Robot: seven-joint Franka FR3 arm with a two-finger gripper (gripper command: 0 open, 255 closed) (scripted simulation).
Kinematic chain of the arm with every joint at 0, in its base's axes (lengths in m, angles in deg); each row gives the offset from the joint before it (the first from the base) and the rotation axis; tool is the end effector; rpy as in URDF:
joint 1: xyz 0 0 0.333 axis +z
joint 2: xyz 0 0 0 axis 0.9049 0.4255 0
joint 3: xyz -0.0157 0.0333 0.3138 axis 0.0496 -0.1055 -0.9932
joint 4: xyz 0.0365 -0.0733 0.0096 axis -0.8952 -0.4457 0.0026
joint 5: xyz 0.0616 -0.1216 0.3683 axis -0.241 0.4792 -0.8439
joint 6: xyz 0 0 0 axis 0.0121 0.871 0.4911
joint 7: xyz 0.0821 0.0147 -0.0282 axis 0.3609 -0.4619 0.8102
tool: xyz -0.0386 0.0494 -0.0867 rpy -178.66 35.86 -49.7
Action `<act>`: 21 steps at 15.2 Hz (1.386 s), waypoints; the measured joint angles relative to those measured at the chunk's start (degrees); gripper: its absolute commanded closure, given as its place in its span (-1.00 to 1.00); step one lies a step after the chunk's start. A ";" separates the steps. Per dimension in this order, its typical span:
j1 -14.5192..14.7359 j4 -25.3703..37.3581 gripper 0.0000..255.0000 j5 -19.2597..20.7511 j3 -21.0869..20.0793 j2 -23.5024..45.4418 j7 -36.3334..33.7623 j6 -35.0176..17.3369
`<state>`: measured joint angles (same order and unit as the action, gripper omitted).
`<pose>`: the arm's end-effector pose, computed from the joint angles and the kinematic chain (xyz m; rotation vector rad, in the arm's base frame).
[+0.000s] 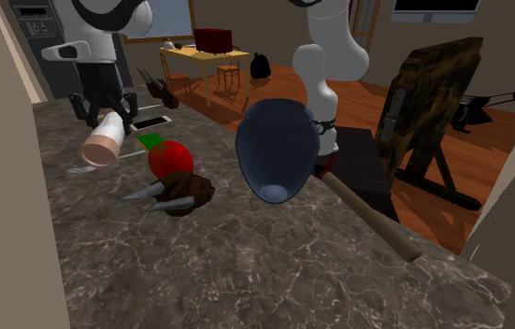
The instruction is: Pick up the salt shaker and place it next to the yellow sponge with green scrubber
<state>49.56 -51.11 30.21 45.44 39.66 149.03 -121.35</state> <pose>0.4442 -0.5205 0.3794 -3.0363 -0.6623 -0.2986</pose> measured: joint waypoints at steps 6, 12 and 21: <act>-0.52 -1.86 1.00 -1.90 -1.23 1.98 1.67 -3.25; -1.13 -3.23 1.00 -3.79 -2.53 3.99 3.25 -6.12; -2.12 -4.22 1.00 -6.25 -4.34 6.82 5.17 -9.41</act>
<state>47.44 -55.33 23.96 41.09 46.48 154.20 -130.75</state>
